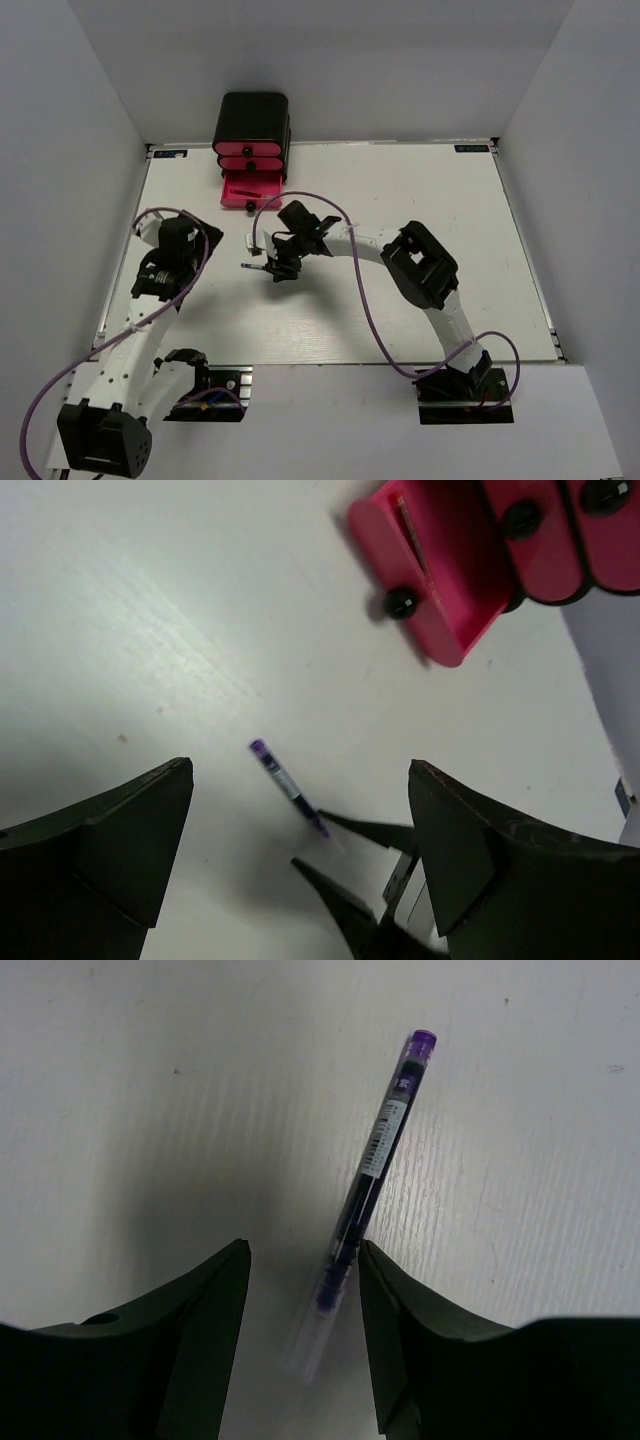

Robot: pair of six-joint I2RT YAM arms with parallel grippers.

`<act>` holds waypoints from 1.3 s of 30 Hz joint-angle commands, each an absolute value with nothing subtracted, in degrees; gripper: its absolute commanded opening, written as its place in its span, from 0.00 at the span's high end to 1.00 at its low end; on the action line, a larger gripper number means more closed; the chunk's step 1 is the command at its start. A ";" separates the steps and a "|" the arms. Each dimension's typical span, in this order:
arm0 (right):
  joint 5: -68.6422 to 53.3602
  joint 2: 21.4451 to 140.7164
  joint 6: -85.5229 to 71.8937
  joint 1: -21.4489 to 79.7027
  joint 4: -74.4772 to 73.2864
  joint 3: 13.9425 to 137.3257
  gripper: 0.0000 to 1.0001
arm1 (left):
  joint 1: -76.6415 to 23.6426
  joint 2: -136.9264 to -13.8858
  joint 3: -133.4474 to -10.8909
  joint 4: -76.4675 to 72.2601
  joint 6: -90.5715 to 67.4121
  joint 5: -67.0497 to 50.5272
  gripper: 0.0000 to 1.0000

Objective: Sort the stationery into containers
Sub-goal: Pick up the pen from the center of the board, then place the pen in the drawer.

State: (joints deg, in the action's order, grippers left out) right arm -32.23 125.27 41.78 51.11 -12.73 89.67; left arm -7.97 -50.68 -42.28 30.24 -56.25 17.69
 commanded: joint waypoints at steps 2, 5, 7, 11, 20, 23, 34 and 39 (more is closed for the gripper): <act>-26.29 127.62 38.76 53.34 -13.36 94.30 0.46 | -7.73 -44.31 -38.50 35.06 -59.24 18.02 0.01; -23.38 128.76 38.85 53.96 -12.83 94.48 0.48 | -7.73 -41.75 -37.88 37.87 -59.76 18.02 0.01; -22.68 128.93 38.59 54.23 -12.74 94.48 0.49 | -7.73 -40.70 -37.27 40.41 -60.29 18.02 0.01; -22.24 129.20 38.93 54.31 -13.96 94.13 0.57 | -7.73 -37.27 -35.16 42.54 -62.13 18.02 0.01; -26.89 128.24 40.61 53.53 -23.47 95.36 1.00 | -7.73 -32.09 -31.56 44.22 -64.07 16.09 0.01; -25.85 125.61 38.94 52.65 -20.66 94.83 1.00 | -8.26 -31.55 -29.28 41.76 -64.07 14.16 0.01; -19.78 127.52 40.60 46.50 -5.73 111.08 1.00 | -8.26 -33.75 -25.58 34.99 -64.07 9.32 0.01; -17.68 129.90 43.15 45.88 6.47 110.74 1.00 | -8.26 -34.89 -24.35 33.75 -64.07 8.00 0.01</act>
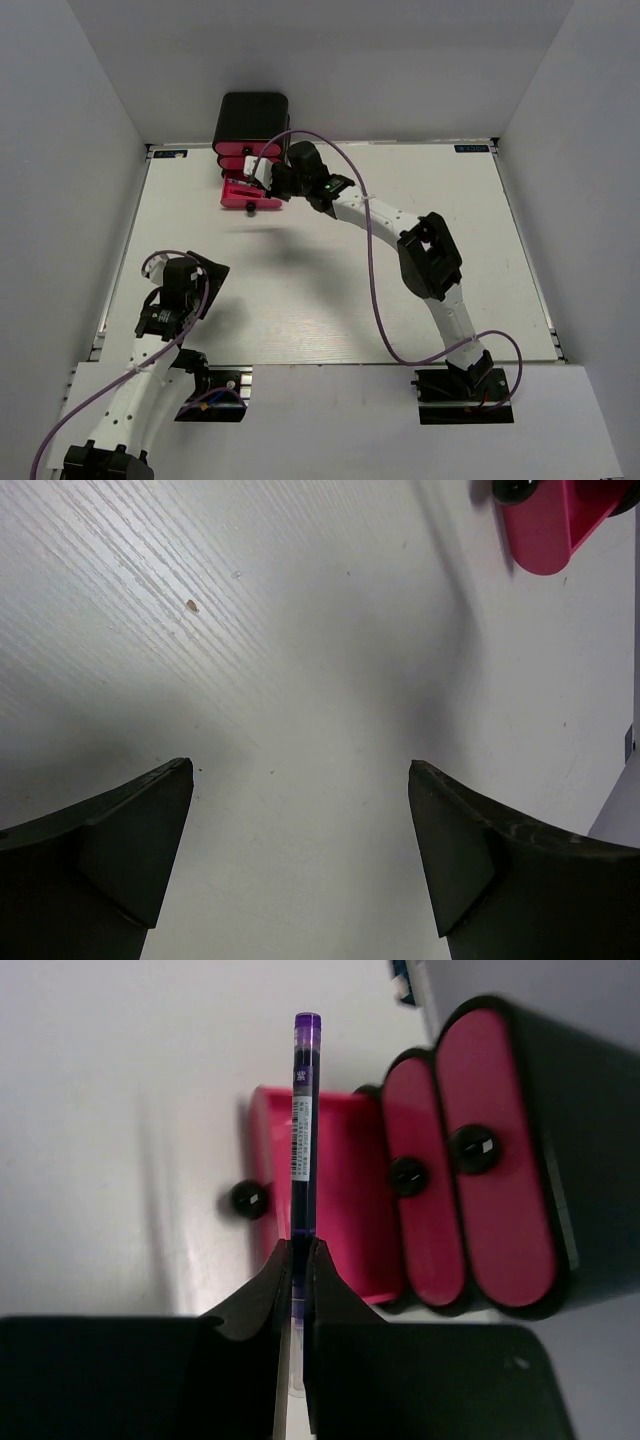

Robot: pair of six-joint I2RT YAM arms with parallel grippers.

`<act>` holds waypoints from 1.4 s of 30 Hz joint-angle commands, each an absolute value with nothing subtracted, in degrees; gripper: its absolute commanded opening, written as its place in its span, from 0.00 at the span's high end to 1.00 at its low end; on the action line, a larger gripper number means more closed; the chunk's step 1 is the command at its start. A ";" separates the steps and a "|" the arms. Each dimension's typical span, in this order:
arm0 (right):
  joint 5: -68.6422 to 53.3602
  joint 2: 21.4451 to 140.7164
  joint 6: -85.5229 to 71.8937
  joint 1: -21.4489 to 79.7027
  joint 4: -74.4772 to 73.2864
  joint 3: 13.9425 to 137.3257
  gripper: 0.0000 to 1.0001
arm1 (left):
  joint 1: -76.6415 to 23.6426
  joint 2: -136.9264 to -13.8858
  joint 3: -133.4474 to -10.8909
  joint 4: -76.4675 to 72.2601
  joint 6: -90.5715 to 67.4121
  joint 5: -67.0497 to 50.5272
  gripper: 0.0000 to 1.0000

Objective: Sort the stationery into containers
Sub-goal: Place the pen in the drawer.

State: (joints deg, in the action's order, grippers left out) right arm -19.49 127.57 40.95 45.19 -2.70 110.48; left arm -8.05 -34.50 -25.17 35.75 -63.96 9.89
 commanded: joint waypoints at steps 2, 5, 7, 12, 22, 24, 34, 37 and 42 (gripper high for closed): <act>-16.62 131.83 44.03 46.05 11.32 110.92 1.00 | -8.26 -34.89 -24.35 33.13 -64.07 8.00 0.01; -15.47 135.43 44.30 45.97 20.28 111.44 1.00 | -8.26 -35.94 -24.35 32.61 -63.54 7.48 0.01; -15.64 137.19 44.30 45.70 23.36 113.19 1.00 | -8.26 -35.95 -24.35 32.61 -63.54 7.47 0.01; -16.26 141.24 43.68 45.27 28.30 116.79 1.00 | -8.26 -37.52 -24.87 32.08 -63.54 7.47 0.01; -17.14 144.14 43.07 43.77 28.65 115.93 1.00 | -8.26 -39.73 -25.40 30.94 -63.02 6.42 0.01; -17.14 144.31 42.80 43.42 27.87 115.84 0.97 | -8.26 -40.42 -25.40 30.33 -63.02 5.89 0.01; -18.02 145.19 42.45 43.06 26.89 116.46 0.65 | -8.26 -41.57 -26.98 30.23 -63.02 5.36 0.01; -17.93 144.76 41.75 42.89 26.89 115.93 0.62 | -8.26 -42.71 -26.98 29.10 -63.02 4.75 0.01; -17.23 139.41 38.07 42.10 29.87 109.80 0.64 | -8.26 -45.69 -26.98 23.74 -63.02 4.04 0.01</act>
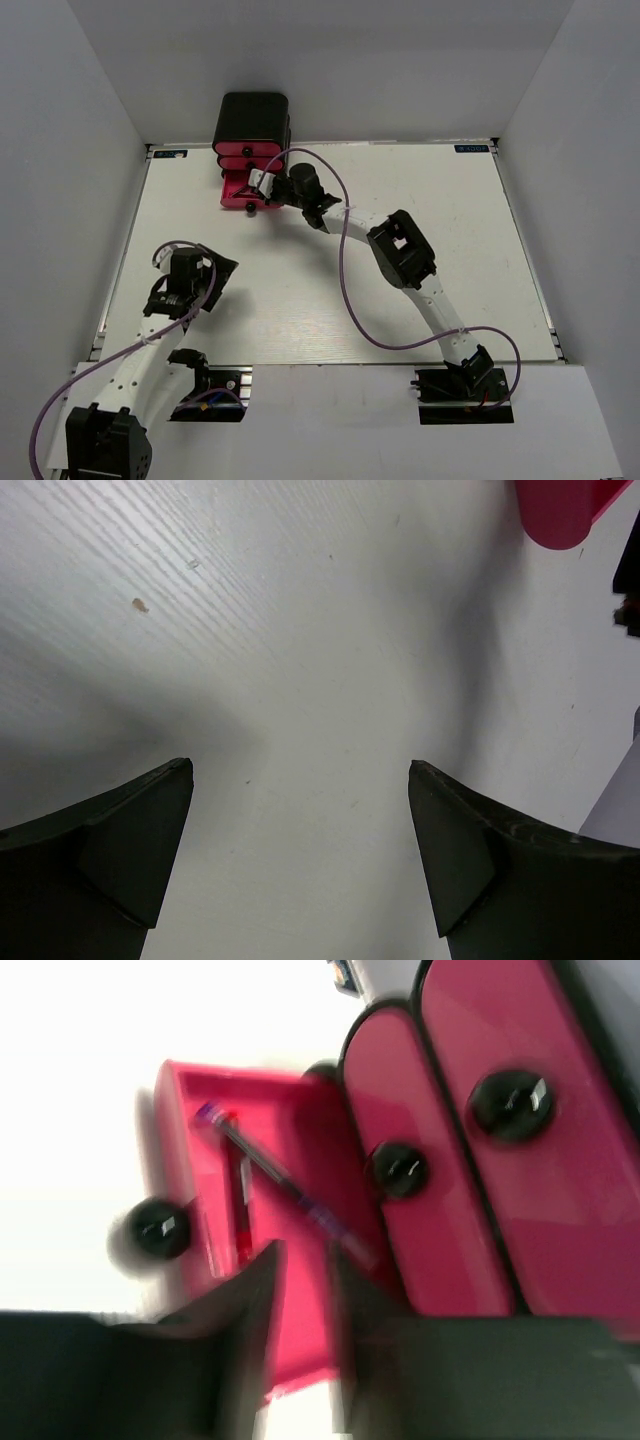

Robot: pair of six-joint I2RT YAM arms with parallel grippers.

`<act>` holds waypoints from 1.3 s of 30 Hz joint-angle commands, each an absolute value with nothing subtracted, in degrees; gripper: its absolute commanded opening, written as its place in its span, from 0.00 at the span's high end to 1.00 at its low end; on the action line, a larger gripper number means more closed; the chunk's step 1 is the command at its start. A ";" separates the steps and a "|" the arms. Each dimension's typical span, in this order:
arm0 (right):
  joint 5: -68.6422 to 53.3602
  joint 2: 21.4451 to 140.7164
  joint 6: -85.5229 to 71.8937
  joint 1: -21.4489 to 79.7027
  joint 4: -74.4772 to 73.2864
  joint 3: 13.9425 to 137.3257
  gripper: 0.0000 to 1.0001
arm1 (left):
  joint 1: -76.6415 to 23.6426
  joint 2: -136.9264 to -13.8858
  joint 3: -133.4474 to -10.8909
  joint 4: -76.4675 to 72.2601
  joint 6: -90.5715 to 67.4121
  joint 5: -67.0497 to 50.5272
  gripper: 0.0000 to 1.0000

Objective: Sort the stationery into containers
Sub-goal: Place the pen in the drawer, then close the drawer in the storage box.

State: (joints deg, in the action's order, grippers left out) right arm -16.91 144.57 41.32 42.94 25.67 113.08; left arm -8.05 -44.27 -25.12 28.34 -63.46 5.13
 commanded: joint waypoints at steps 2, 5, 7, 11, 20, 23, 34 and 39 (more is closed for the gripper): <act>-17.23 133.80 35.09 41.49 31.72 104.87 0.85 | -8.26 -49.47 -26.98 18.65 -63.02 3.43 0.11; -17.49 125.87 31.48 39.73 31.55 95.82 1.00 | -8.26 -57.09 -26.98 10.13 -63.02 2.11 0.56; -18.36 120.71 30.50 38.41 31.47 87.39 1.00 | -8.26 -62.11 -28.55 6.61 -63.71 0.53 0.94; -19.51 108.40 27.69 36.74 33.22 71.59 1.00 | -7.47 -75.74 -34.09 2.04 -66.61 -1.14 0.99; -20.48 90.54 25.05 32.44 31.73 53.01 1.00 | -7.47 -96.14 -49.56 3.34 -72.33 1.93 0.97; -20.48 87.11 23.82 31.12 31.12 49.49 1.00 | -7.47 -100.10 -54.65 5.97 -74.00 4.21 0.93; -21.97 82.53 21.53 27.86 30.76 45.62 1.00 | -7.47 -109.16 -64.15 12.74 -75.67 8.61 0.78; -22.67 82.00 21.09 26.63 30.59 45.18 1.00 | -7.47 -111.70 -64.69 11.26 -76.82 7.38 0.52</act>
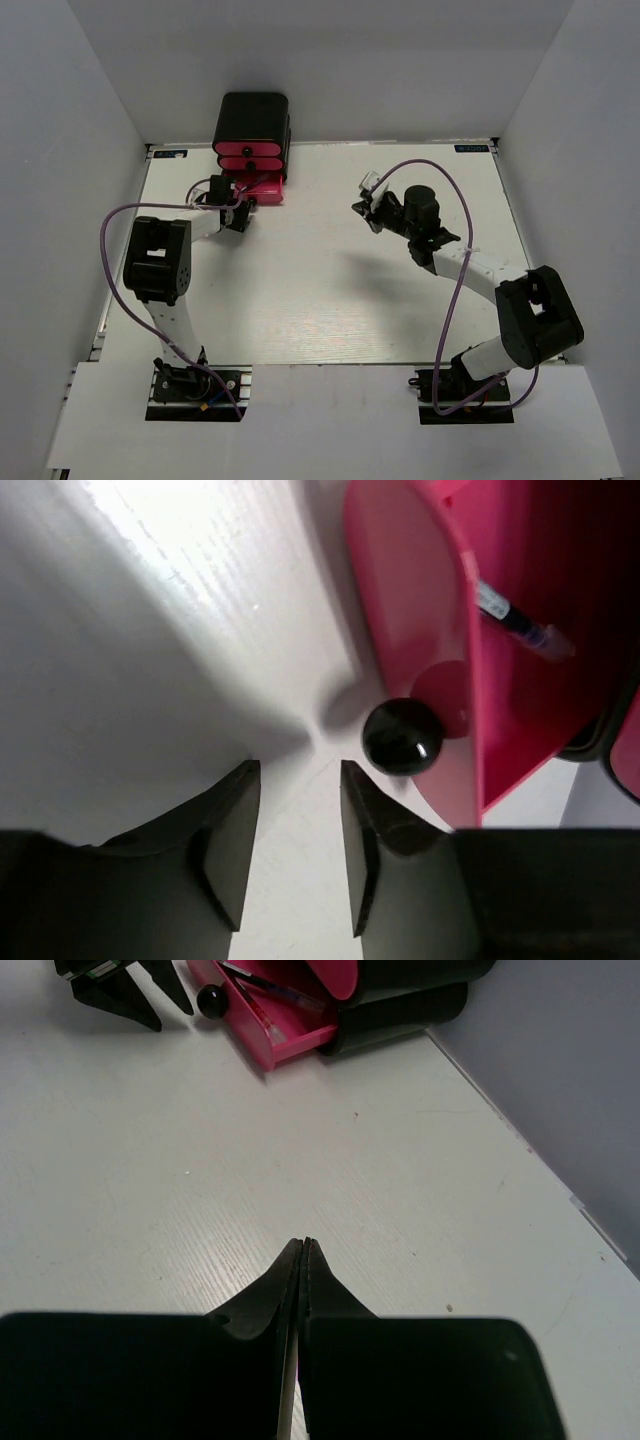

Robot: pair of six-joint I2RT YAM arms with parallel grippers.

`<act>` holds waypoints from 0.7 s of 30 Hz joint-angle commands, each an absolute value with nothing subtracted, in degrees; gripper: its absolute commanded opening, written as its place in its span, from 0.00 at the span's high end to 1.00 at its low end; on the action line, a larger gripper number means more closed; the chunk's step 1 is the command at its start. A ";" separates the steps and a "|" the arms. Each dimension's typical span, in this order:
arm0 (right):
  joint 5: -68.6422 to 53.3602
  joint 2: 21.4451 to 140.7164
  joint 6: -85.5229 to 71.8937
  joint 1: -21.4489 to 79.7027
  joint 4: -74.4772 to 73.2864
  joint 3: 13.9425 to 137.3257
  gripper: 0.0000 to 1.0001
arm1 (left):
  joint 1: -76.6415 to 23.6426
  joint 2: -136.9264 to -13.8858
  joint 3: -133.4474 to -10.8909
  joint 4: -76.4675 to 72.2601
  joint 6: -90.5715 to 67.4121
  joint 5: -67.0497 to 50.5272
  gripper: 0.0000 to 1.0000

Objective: Sort the stationery into containers
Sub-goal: Close the drawer in the storage box.

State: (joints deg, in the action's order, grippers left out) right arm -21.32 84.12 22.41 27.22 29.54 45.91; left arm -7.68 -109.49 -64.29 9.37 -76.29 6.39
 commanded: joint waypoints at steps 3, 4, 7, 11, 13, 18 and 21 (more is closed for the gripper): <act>-22.85 81.83 21.01 26.11 30.50 44.83 1.00 | -7.47 -112.32 -66.09 10.72 -76.82 6.68 0.47; -22.85 81.83 21.01 26.10 30.59 44.74 1.00 | -7.47 -112.93 -66.79 10.72 -76.82 6.68 0.46; -22.94 81.83 21.01 25.75 30.59 44.56 1.00 | -7.47 -113.47 -67.93 10.72 -76.82 6.15 0.44; -22.94 81.83 21.09 25.32 30.32 44.47 1.00 | -7.47 -115.22 -70.21 10.20 -76.82 5.63 0.41; -22.94 81.91 21.09 25.40 30.32 44.56 1.00 | -7.47 -116.02 -71.36 10.98 -76.82 5.62 0.41; -23.03 82.18 21.36 25.14 30.23 44.91 1.00 | -7.47 -117.95 -73.39 10.99 -77.43 5.10 0.37; -23.11 82.18 21.36 24.70 30.15 45.00 1.00 | -7.47 -119.00 -74.44 10.99 -77.96 5.10 0.36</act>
